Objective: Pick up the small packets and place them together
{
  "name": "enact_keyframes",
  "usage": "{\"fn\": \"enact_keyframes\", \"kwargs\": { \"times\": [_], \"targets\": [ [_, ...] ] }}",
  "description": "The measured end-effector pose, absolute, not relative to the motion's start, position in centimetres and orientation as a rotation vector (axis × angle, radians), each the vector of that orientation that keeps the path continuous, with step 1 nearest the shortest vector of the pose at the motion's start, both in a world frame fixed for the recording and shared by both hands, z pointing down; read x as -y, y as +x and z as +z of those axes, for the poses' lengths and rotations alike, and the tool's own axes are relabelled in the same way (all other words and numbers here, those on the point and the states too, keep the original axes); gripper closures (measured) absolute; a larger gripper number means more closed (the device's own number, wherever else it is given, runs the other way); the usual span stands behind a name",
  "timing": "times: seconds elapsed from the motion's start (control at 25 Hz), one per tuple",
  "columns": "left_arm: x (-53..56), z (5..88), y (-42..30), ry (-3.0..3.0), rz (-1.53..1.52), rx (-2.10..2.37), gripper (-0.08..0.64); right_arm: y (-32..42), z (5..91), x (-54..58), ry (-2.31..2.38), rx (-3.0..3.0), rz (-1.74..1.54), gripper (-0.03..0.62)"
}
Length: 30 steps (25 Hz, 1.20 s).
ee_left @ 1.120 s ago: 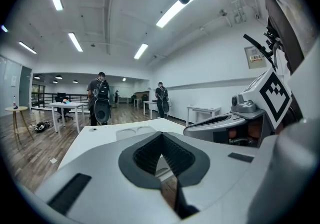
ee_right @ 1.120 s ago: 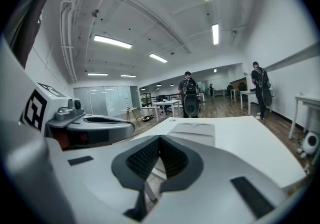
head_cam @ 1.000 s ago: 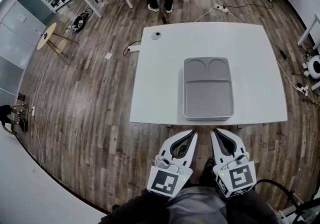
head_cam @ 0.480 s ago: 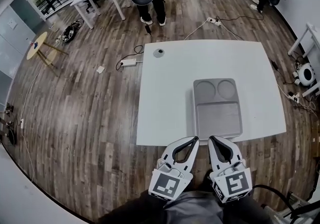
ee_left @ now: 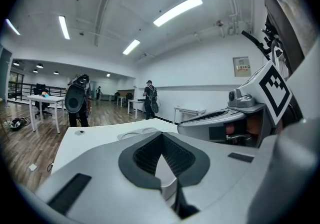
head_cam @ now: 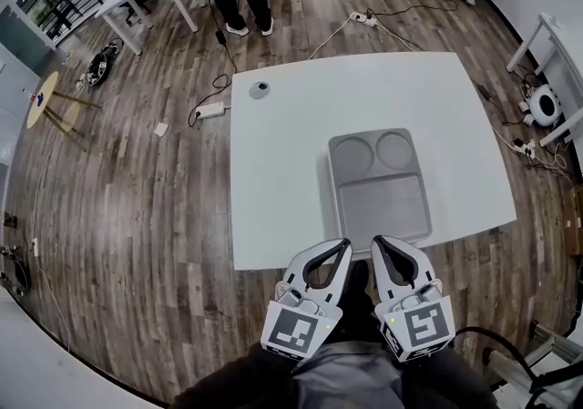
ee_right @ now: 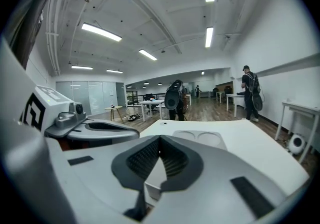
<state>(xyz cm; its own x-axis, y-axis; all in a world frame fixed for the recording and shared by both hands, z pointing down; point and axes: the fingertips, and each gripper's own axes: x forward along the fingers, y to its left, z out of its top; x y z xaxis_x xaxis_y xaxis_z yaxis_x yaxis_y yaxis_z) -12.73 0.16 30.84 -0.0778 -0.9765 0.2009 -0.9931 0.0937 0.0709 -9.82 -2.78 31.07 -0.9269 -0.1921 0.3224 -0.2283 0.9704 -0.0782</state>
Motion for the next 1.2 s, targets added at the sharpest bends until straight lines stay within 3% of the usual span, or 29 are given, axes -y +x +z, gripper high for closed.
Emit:
{"fn": "enact_keyframes", "kwargs": {
  "times": [1.2],
  "targets": [
    [10.0, 29.8, -12.5, 1.951, 0.336, 2.201, 0.563, -9.1, 28.6, 14.6, 0.328, 2.946, 0.249, 0.592]
  ]
}}
